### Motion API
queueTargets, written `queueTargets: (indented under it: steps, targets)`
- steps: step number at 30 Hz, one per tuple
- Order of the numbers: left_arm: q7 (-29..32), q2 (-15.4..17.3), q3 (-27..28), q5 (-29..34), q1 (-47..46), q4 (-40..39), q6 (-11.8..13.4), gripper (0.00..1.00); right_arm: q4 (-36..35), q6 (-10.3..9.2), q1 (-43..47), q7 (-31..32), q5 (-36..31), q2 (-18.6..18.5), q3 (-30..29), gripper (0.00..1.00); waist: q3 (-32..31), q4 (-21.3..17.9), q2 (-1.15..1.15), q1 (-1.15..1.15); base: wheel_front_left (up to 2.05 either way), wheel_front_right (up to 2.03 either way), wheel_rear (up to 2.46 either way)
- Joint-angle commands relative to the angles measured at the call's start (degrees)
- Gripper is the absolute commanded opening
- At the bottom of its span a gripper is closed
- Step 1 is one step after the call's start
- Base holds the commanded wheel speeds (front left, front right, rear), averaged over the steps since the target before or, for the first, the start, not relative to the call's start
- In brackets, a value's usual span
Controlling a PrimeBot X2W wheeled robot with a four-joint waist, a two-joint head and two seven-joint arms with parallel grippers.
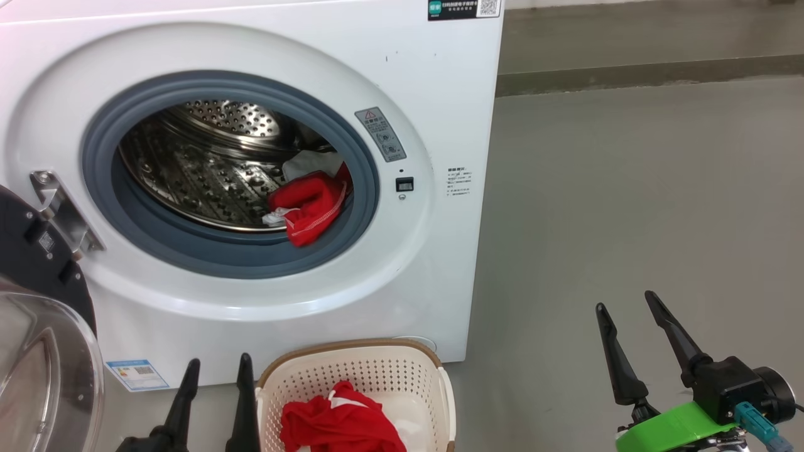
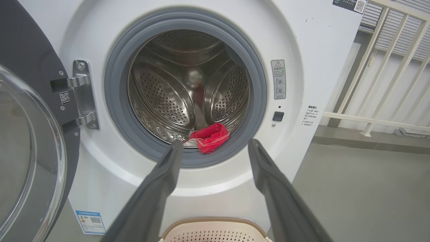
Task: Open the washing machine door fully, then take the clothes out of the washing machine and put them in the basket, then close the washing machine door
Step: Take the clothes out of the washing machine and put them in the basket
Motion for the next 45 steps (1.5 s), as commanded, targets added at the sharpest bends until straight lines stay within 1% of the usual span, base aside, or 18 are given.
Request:
queueTargets:
  steps: [1,20,33,39,44,45]
  targets:
    - [-0.21,0.70,1.63,0.12,-0.52,-1.48,0.36,1.00,-1.55,0.26,-0.71,-0.36,-0.22,-0.31,1.06,1.00,-0.16,0.01,0.00,0.00,0.00,0.00,0.00]
    - [-0.23,0.74,1.22,-0.69,-0.60,-1.86,1.65,1.00,-1.51,0.26,-1.07,-0.36,-0.01,-0.31,1.34,1.00,1.01,-0.21,0.00,0.00,0.00,0.00,0.00]
    - [-0.35,0.76,0.85,-0.75,-3.59,0.00,2.09,1.00,-1.61,0.26,-1.55,-0.36,-0.32,-0.31,1.75,1.00,2.93,-0.33,0.00,0.00,0.00,0.00,0.00]
    - [-0.40,0.74,0.27,-0.89,-6.12,1.41,2.08,1.00,-2.16,0.26,-2.31,-0.36,-0.64,-0.31,2.07,1.00,5.44,-0.31,0.00,0.00,0.00,0.00,0.00]
    - [-0.43,0.77,-0.32,-0.47,-10.28,2.25,2.01,1.00,-3.02,0.26,-4.26,-0.36,-1.05,-0.31,2.17,1.00,9.65,-0.08,0.00,0.00,0.00,0.00,0.00]
    - [-0.44,0.97,-0.43,-0.39,-12.49,2.77,1.80,1.00,-3.41,0.26,-5.29,-0.36,-1.14,-0.31,2.29,1.00,11.58,-0.06,0.00,0.00,0.00,0.00,0.00]
